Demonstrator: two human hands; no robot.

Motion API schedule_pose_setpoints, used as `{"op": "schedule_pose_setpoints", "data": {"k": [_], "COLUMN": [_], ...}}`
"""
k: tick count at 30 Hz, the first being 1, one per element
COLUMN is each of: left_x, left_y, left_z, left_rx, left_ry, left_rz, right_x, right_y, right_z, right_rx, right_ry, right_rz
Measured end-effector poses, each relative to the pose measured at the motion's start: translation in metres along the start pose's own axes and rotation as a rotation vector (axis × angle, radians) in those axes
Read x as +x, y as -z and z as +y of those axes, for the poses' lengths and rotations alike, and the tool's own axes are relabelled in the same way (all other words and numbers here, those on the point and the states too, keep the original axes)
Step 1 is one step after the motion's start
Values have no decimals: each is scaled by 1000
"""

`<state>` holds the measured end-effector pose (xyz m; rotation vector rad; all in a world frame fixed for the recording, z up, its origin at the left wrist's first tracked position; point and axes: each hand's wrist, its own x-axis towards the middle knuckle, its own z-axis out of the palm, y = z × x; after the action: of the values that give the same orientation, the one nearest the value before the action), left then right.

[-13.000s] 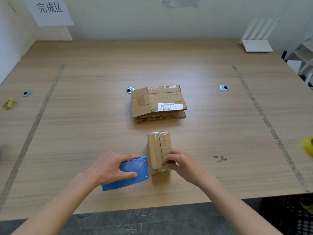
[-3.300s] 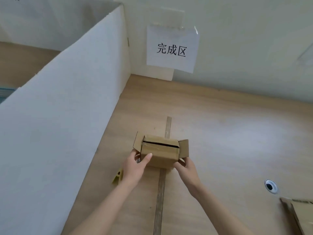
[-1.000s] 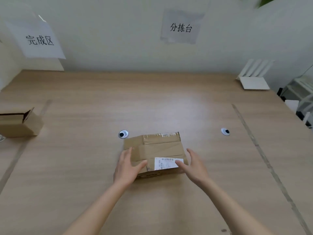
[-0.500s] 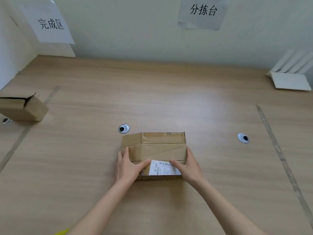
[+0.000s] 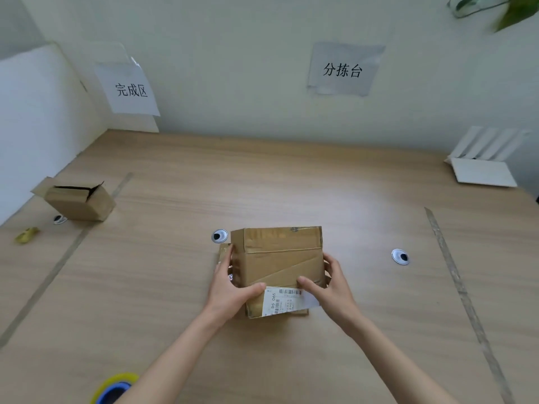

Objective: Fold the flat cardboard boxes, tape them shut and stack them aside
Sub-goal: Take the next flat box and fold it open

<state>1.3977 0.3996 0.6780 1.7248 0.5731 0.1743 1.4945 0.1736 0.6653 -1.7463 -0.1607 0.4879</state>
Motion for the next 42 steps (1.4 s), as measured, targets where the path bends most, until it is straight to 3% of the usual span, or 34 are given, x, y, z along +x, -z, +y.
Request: {"op": "schedule_pose_setpoints", "data": {"k": [9, 17, 21, 26, 36, 42], "left_x": [-49, -114, -137, -154, -170, -168], "left_y": [2, -3, -4, 0, 2, -10], "left_z": [-8, -65, -88, -117, -122, -119], "left_rx": [112, 223, 378, 477, 298, 267], "left_ry": [-158, -184, -227, -309, -134, -135], "left_rz": [-222, -238, -274, -336, -342, -154], "right_x": [-84, -173, -197, -212, -190, -197], "right_y": [29, 11, 5, 4, 9, 9], "right_z": [-13, 45, 63, 82, 77, 83], "right_rx": [95, 53, 165, 29, -95, -187], "right_ry": [1, -156, -258, -274, -379, -129], "right_rz": [80, 122, 176, 165, 70, -40]}}
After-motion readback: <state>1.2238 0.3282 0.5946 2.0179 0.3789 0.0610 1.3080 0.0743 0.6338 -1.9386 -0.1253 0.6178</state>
